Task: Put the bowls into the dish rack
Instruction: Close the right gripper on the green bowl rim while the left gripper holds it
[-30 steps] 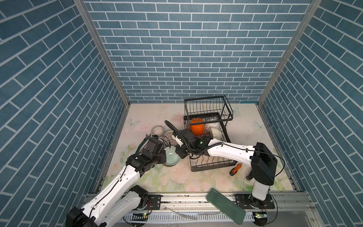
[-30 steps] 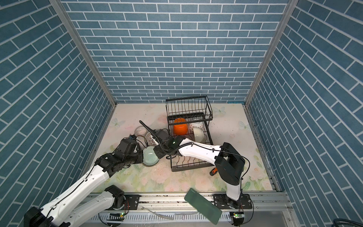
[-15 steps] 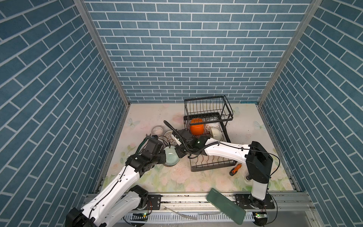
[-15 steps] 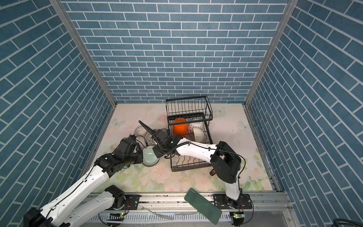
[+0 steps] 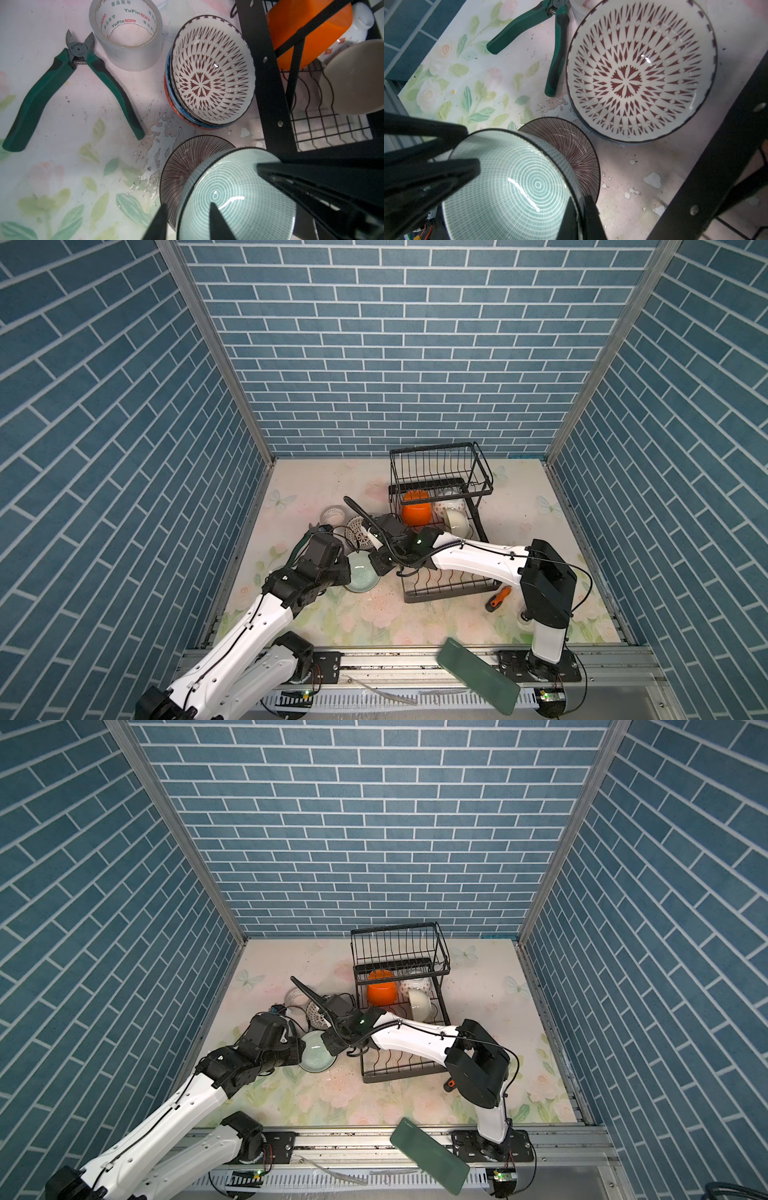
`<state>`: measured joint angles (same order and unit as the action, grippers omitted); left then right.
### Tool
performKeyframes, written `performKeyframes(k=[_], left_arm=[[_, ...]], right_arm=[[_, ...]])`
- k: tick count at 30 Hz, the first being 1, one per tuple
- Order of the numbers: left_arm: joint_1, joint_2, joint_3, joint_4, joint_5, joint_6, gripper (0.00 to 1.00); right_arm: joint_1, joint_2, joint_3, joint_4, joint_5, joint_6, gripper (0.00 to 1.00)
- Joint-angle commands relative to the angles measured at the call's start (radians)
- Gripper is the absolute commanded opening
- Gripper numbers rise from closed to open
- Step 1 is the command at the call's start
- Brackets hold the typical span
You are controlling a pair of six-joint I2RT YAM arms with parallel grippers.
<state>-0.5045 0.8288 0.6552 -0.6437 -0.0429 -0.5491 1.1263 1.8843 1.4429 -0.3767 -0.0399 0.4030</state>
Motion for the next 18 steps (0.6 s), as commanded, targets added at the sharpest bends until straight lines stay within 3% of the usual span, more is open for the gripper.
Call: performKeyframes(k=[1,4,7,13,18], left_arm=[[-0.003,-0.027,0.009,0.007,-0.004,0.005,0.58],[-0.003,-0.054,0.021,0.003,-0.007,0.007,0.86],[-0.002,-0.077,0.038,0.003,-0.003,0.011,0.99],[0.0,-0.097,0.074,0.01,0.022,0.006,1.0],[0.003,-0.126,0.072,0.087,0.124,0.002,1.0]], right_arm=[[0.008,-0.062,0.044,0.017,0.003,-0.006,0.0],[0.01,-0.094,0.042,-0.011,0.028,-0.017,0.0],[0.013,-0.127,0.037,-0.048,0.055,-0.041,0.0],[0.019,-0.204,0.014,-0.123,0.18,-0.077,0.0],[0.018,-0.25,-0.005,-0.2,0.356,-0.091,0.0]])
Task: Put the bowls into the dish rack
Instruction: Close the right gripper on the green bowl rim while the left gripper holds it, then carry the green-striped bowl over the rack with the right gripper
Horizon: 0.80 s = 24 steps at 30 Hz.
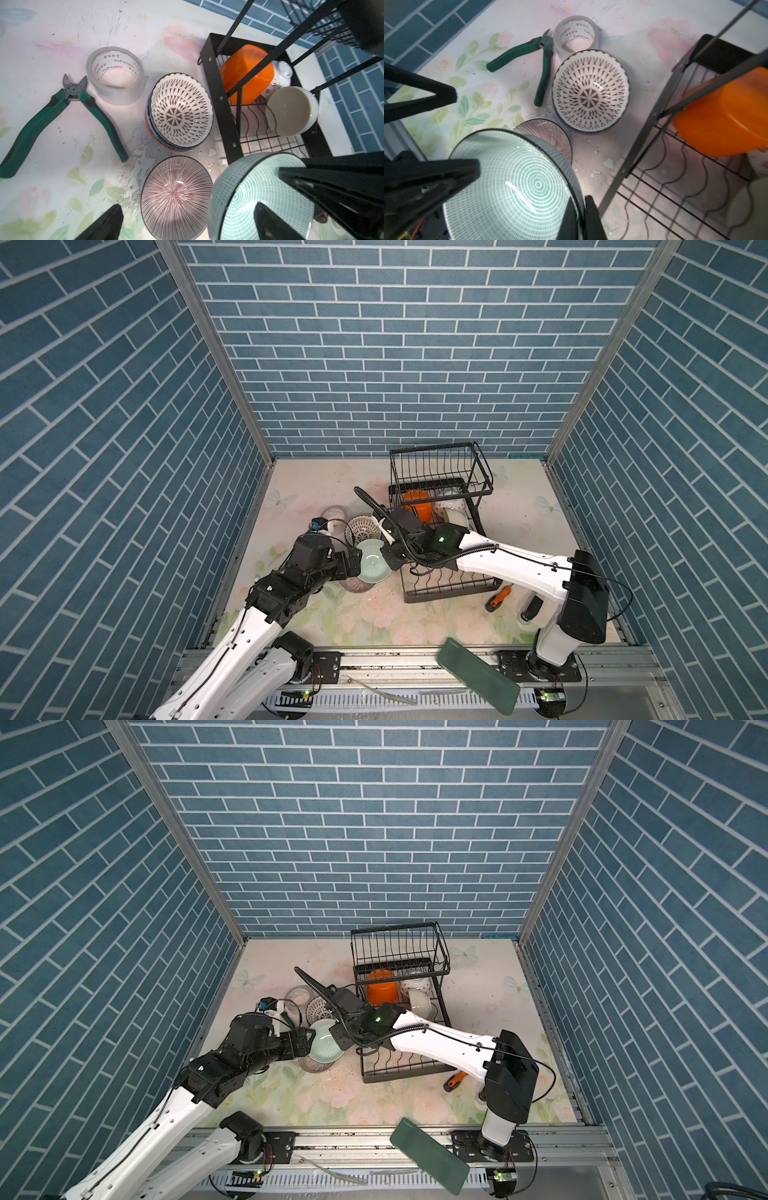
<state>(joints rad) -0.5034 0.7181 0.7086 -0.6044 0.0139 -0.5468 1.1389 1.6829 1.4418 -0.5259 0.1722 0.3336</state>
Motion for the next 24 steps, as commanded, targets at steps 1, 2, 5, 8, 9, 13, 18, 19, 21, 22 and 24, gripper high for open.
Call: performKeyframes(k=[1,2,5,8,9,13,18,19,21,22,24], left_arm=[[0.004,-0.019,0.018,0.065,0.088,-0.001,1.0],[0.005,-0.022,0.017,0.08,0.106,-0.001,1.0],[0.006,-0.022,0.008,0.125,0.157,-0.004,1.0],[0.006,-0.018,-0.007,0.169,0.203,-0.005,1.0],[0.007,-0.016,-0.008,0.184,0.217,-0.005,1.0],[0.008,-0.019,-0.055,0.223,0.243,-0.006,1.0],[0.014,-0.021,-0.075,0.23,0.244,-0.005,1.0],[0.015,-0.019,-0.076,0.23,0.244,-0.005,1.0],[0.019,-0.018,-0.082,0.231,0.244,-0.004,1.0],[0.021,-0.018,-0.083,0.231,0.246,-0.005,1.0],[0.025,-0.018,-0.087,0.23,0.245,-0.006,1.0]], right_arm=[[0.006,-0.057,-0.008,-0.067,0.179,-0.025,0.0],[0.007,-0.063,-0.01,-0.081,0.21,-0.027,0.0],[0.006,-0.075,-0.022,-0.109,0.295,-0.04,0.0],[0.004,-0.077,-0.036,-0.132,0.395,-0.049,0.0],[0.004,-0.074,-0.041,-0.141,0.431,-0.053,0.0],[0.003,-0.054,-0.054,-0.178,0.582,-0.057,0.0],[-0.002,-0.022,-0.07,-0.21,0.73,-0.048,0.0],[-0.003,-0.017,-0.074,-0.21,0.751,-0.048,0.0],[-0.007,-0.007,-0.078,-0.213,0.786,-0.051,0.0],[-0.011,0.0,-0.08,-0.216,0.802,-0.053,0.0],[-0.015,0.016,-0.085,-0.219,0.84,-0.066,0.0]])
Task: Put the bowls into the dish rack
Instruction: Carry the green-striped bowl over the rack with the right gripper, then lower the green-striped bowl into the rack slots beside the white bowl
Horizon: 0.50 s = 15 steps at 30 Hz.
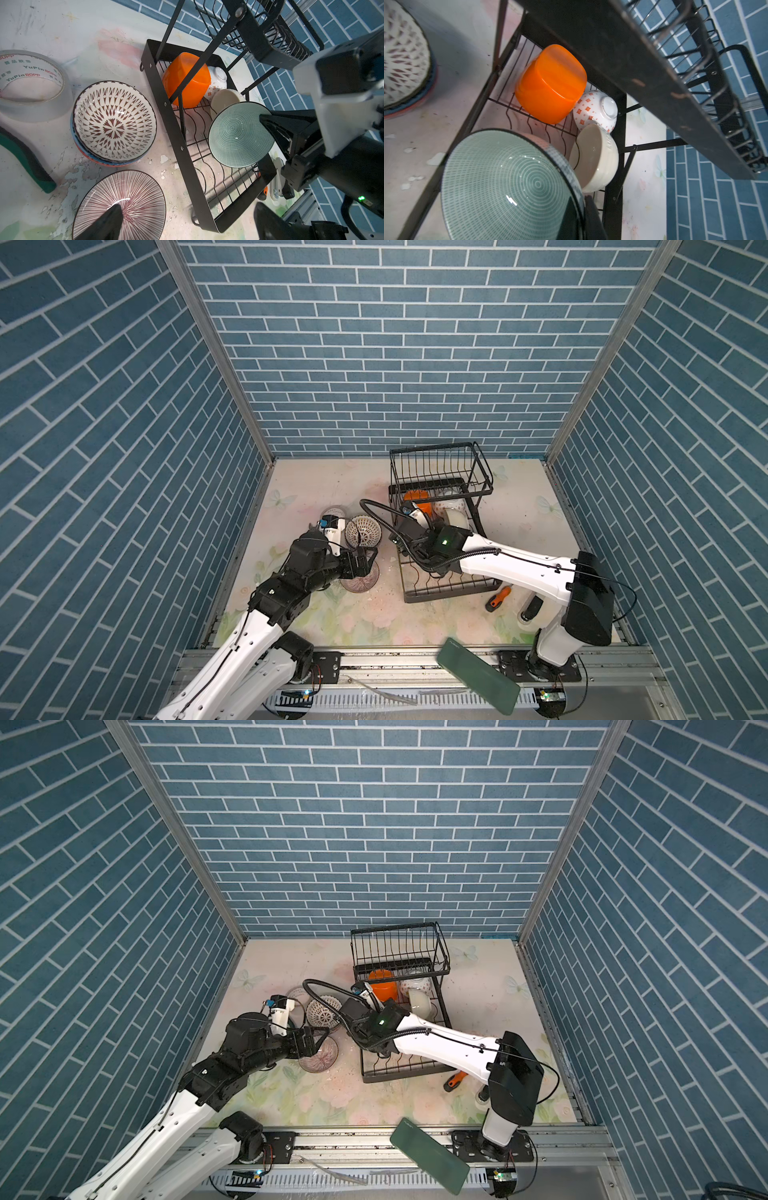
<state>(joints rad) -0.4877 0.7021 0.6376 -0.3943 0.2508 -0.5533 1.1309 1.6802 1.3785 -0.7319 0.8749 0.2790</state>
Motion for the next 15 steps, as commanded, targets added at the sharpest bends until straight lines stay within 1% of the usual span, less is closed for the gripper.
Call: performKeyframes(k=[1,4,15], left_arm=[[0.012,-0.003,-0.018,0.018,0.005,-0.002,1.0],[0.027,-0.008,-0.021,0.015,0.01,-0.006,1.0],[0.041,-0.01,-0.028,0.005,0.01,-0.008,1.0]], right_arm=[[-0.009,0.028,-0.022,-0.017,0.157,-0.016,0.0],[-0.021,0.055,-0.028,-0.026,0.194,-0.026,0.0],[-0.057,0.114,-0.049,0.001,0.249,-0.069,0.0]])
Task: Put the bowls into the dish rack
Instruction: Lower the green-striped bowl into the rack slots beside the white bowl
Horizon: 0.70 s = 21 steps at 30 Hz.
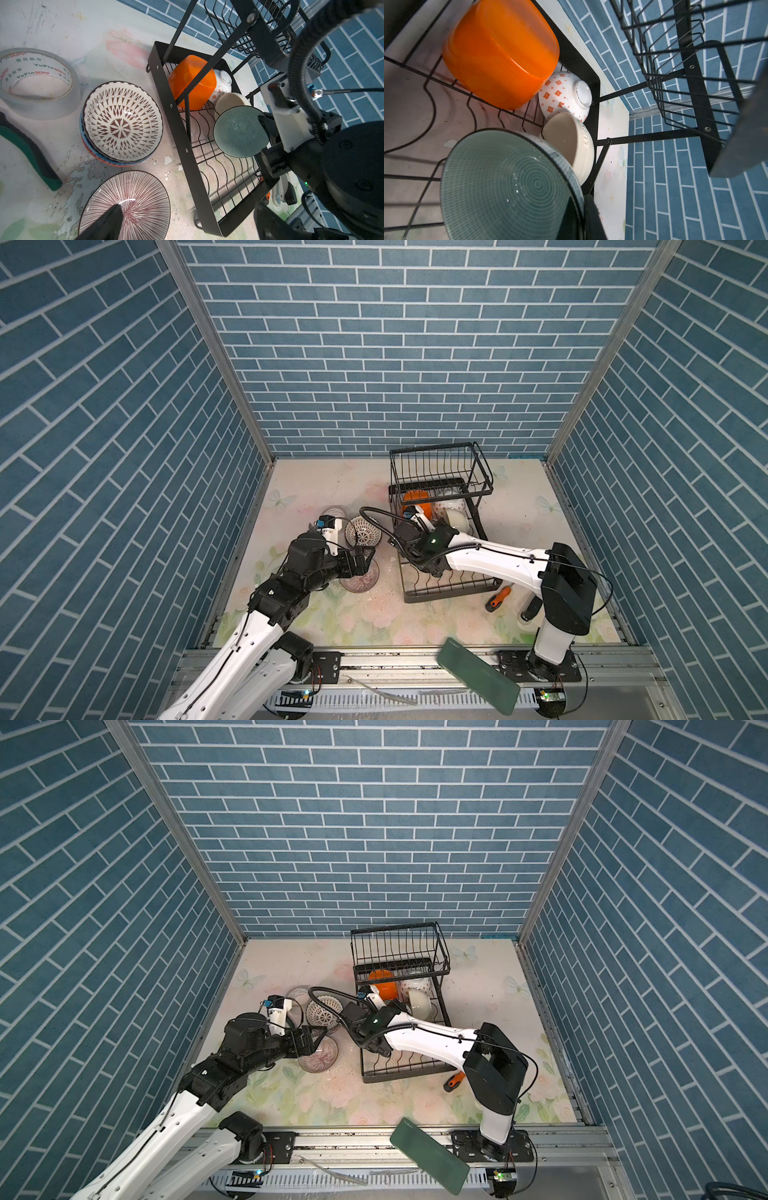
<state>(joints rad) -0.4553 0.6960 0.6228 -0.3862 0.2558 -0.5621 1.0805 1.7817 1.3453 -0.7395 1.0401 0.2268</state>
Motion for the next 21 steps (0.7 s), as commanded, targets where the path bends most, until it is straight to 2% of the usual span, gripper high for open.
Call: performKeyframes(k=[1,21], left_arm=[[0.01,-0.003,-0.013,-0.003,0.005,0.001,1.0],[0.023,0.007,-0.038,0.01,0.008,0.006,1.0]], right_arm=[[-0.009,0.016,-0.017,0.012,0.086,-0.021,0.0],[-0.067,0.122,0.032,0.057,0.136,-0.047,0.0]])
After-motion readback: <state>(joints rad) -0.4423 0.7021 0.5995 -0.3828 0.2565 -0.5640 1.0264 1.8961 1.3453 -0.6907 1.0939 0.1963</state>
